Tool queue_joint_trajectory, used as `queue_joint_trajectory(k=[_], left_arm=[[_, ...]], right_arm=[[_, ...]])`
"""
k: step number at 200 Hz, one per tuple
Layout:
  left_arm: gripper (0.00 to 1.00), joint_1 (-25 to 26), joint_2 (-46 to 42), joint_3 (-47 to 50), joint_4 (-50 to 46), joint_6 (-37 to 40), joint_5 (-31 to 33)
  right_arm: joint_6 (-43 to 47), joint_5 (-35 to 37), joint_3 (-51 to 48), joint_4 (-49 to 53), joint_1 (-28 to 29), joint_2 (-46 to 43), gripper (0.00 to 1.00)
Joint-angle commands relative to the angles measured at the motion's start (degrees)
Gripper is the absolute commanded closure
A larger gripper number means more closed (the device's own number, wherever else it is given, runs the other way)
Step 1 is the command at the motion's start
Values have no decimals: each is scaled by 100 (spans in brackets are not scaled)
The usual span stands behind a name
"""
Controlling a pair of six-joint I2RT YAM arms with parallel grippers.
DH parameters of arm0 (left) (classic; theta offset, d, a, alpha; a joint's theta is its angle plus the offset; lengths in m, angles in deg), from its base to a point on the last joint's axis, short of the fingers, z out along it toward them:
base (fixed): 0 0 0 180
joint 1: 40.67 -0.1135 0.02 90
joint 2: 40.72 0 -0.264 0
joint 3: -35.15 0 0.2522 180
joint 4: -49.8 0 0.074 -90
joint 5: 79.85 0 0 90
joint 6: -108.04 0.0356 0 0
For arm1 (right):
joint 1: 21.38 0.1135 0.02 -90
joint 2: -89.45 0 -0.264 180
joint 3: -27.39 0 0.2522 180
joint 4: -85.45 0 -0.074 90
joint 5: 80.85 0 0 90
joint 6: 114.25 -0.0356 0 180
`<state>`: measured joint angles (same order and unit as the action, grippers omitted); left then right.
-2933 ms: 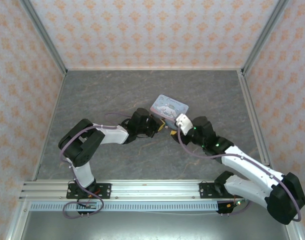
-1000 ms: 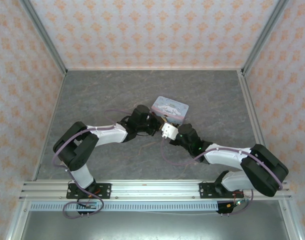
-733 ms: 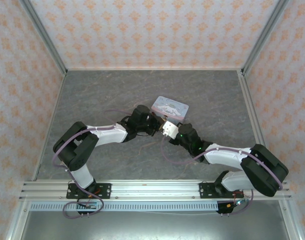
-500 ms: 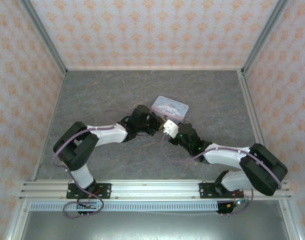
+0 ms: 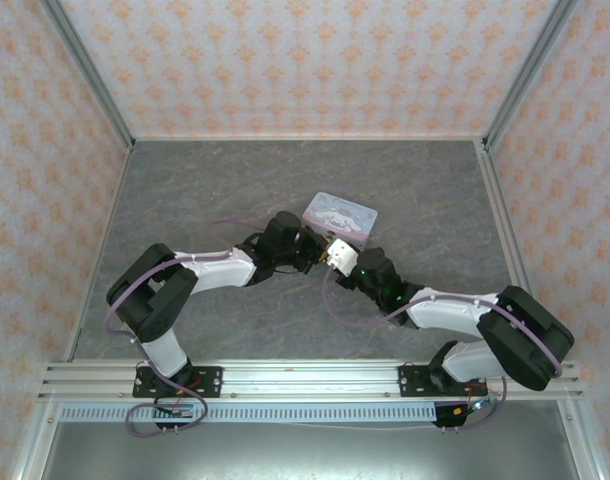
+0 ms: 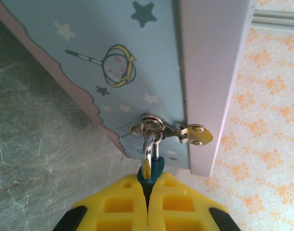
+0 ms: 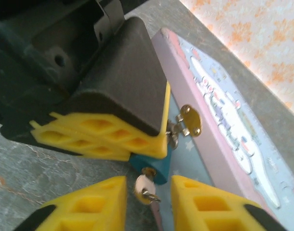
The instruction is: Unlock a padlock with a key
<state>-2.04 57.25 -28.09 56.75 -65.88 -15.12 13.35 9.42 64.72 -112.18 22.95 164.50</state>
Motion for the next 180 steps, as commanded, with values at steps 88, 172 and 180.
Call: queue_joint_trajectory(k=[88, 172, 180], left_arm=[[100, 38, -194, -120, 105, 112, -113], [100, 40, -199, -127, 109, 106, -128], [100, 39, -203, -123, 112, 104, -134]], right_arm=[[467, -10, 87, 362, 22, -203, 77], [190, -84, 165, 215, 22, -18, 100], [99, -64, 165, 175, 22, -18, 100]])
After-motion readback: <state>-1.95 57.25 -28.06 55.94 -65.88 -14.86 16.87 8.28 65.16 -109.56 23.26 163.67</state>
